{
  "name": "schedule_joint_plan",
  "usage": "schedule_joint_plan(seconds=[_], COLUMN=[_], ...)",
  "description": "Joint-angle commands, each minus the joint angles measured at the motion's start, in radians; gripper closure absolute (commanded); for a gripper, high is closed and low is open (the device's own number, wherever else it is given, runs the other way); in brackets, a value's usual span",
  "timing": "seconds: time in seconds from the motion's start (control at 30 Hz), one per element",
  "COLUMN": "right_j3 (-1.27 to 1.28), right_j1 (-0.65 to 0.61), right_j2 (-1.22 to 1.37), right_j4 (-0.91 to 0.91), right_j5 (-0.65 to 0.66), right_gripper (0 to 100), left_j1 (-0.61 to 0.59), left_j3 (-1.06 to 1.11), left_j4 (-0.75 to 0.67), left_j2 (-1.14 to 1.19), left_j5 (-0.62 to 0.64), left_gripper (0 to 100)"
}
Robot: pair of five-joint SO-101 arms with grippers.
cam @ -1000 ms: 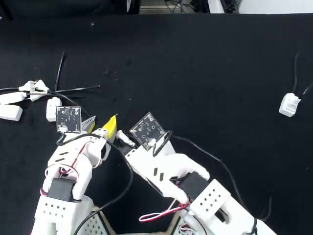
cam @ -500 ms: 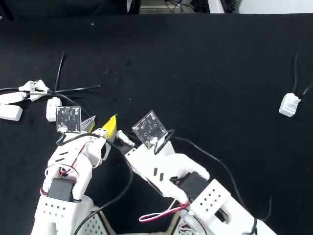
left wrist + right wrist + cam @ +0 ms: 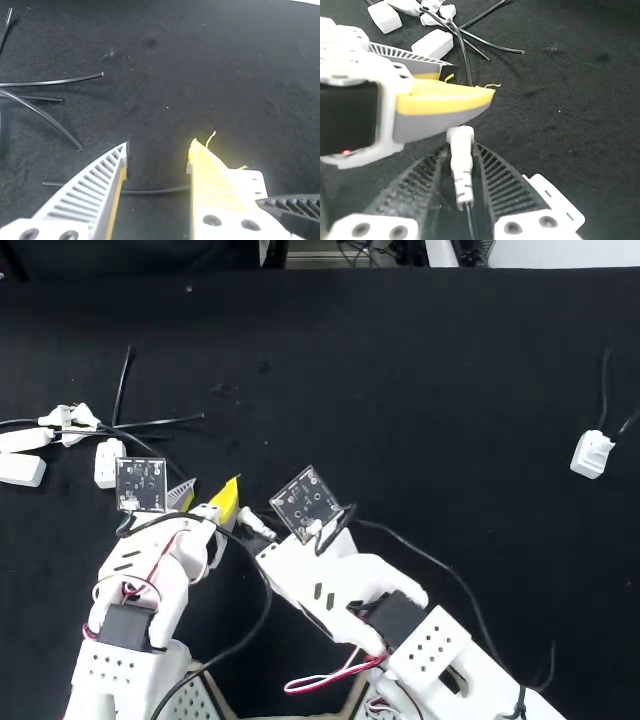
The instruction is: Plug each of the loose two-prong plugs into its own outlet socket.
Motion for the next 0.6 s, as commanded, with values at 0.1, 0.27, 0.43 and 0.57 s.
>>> schedule_joint_plan(seconds=[0.1,0.27,0.43,0.57], right_j3=[-0.012,-0.010,-0.007,0.013], right_j1=[0.034,0.034,0.064,0.137], right_j2=[-0.050,-0.050,-0.041,-0.039], right_j4=[-0.055,-0.055,-0.046,-0.043], right_j5=[-0.006,-0.003,0.021,0.044], right_gripper=[98.8,98.8,98.8,98.8], left_j1=[0.004,0.004,0.002,-0.021], left_j3=[0.007,0.004,-0.044,-0.096], left_j4=[0.009,0.009,0.011,0.015], left_j2=[-0.002,-0.002,-0.002,-0.002], left_j5=[-0.008,-0.008,-0.008,-0.008], left_gripper=[81,81,81,81])
